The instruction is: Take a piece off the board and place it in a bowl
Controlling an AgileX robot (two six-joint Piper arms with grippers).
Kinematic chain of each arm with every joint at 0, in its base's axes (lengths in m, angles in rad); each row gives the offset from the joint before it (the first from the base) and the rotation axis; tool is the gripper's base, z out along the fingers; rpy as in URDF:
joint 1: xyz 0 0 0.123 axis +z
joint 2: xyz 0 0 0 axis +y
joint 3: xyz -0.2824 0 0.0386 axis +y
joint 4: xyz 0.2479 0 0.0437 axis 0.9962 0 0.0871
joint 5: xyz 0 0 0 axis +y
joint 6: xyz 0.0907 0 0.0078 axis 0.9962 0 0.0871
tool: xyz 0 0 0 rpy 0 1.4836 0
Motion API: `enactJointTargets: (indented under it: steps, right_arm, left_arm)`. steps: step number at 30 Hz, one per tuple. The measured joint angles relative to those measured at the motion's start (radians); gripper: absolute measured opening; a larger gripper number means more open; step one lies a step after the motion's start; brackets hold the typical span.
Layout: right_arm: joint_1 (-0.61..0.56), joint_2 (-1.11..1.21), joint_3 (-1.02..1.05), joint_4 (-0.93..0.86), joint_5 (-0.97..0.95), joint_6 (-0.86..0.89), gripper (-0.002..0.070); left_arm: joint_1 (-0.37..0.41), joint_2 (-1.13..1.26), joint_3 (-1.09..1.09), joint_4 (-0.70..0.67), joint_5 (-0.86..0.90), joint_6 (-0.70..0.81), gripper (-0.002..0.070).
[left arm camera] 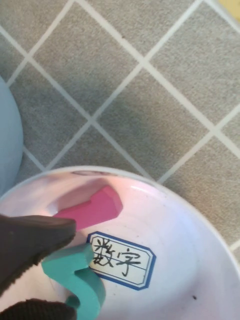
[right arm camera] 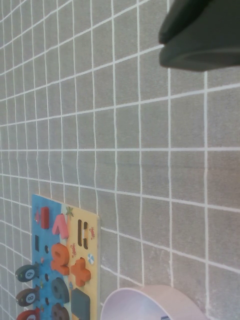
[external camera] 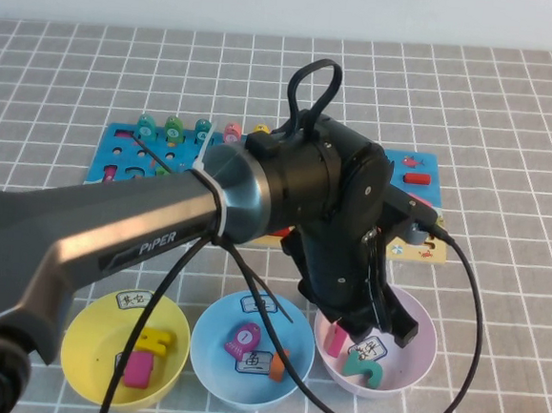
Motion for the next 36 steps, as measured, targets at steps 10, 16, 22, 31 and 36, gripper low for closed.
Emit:
enactJointTargets:
  steps: [10,16,22,31,36]
  right_arm:
    - [0.000,0.000,0.000,0.000,0.000,0.000,-0.0017]
    - [0.000,0.000,0.000,0.000,0.000,0.000,-0.0017]
    - [0.000,0.000,0.000,0.000,0.000,0.000,-0.0017]
    - [0.000,0.000,0.000,0.000,0.000,0.000,-0.0017]
    - [0.000,0.000,0.000,0.000,0.000,0.000,-0.0017]
  left_arm:
    - [0.000,-0.002,-0.039,0.017,0.050,0.073,0.0231]
    - [0.000,-0.031,-0.104,0.028,0.109,0.109,0.0055]
    - [0.000,-0.156,-0.076,0.098,0.101,0.090,0.0004]
    - [0.000,-0.545,0.246,0.203,-0.054,-0.050,0.0000]
    - [0.000,-0.791,0.499,0.319,-0.189,-0.194,0.0000]
